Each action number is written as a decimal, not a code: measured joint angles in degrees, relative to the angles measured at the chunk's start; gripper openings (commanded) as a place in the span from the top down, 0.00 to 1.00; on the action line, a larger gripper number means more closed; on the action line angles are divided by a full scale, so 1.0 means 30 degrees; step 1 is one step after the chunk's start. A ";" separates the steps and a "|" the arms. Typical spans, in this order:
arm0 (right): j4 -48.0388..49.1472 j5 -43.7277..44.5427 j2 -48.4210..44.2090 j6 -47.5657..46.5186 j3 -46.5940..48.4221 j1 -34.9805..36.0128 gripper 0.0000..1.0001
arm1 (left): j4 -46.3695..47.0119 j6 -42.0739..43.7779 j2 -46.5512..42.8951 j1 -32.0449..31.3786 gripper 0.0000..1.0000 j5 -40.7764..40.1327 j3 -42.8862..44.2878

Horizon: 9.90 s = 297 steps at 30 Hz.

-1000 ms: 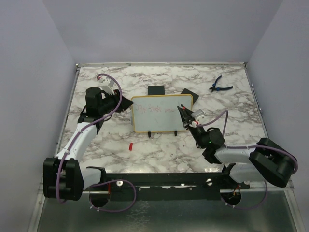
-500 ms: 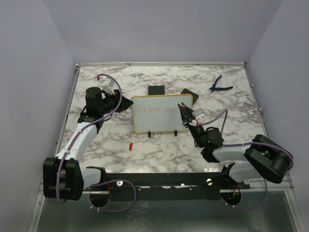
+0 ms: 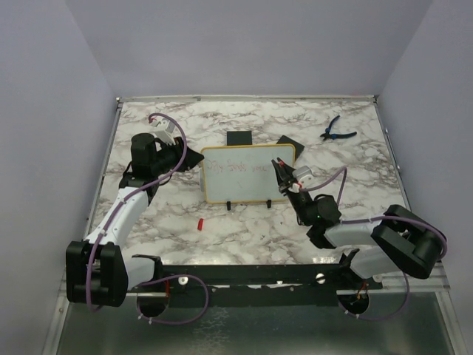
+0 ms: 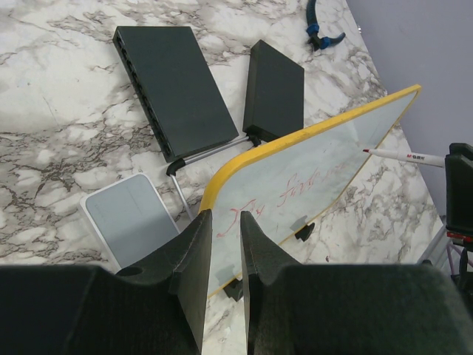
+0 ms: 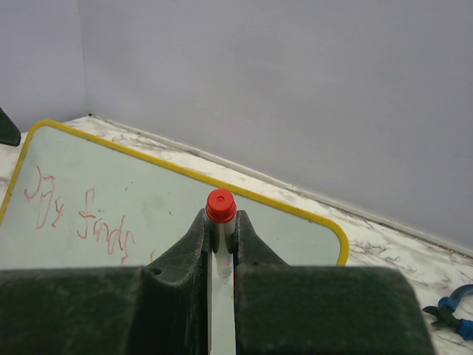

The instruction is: Write a sentence on the whiteboard

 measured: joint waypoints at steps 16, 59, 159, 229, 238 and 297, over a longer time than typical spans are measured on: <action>0.0423 0.0168 0.0809 -0.0015 0.0000 0.0007 0.99 | 0.0000 0.0000 0.0000 0.0000 0.77 0.0000 0.0000; 0.0546 0.0590 0.0976 -0.0342 -0.0321 0.0007 0.99 | 0.0000 0.0000 0.0007 0.0000 0.77 0.0000 0.0000; 0.0430 0.0772 0.0911 -0.0692 0.0168 0.0007 0.99 | 0.0000 0.0000 0.0007 0.0000 0.77 0.0000 0.0000; -0.0845 0.0780 -0.1552 0.0131 -0.0947 0.0131 0.99 | 0.0000 0.0000 0.0000 0.0000 0.77 0.0000 0.0000; -0.0233 0.1217 -0.0648 -0.0386 -0.0940 0.0131 0.99 | 0.0000 0.0000 0.0007 0.0000 0.77 0.0007 0.0000; 0.0401 0.1545 0.0153 -0.0678 -0.0940 0.0109 0.99 | 0.0000 0.0000 0.0000 0.0000 0.77 0.0000 0.0000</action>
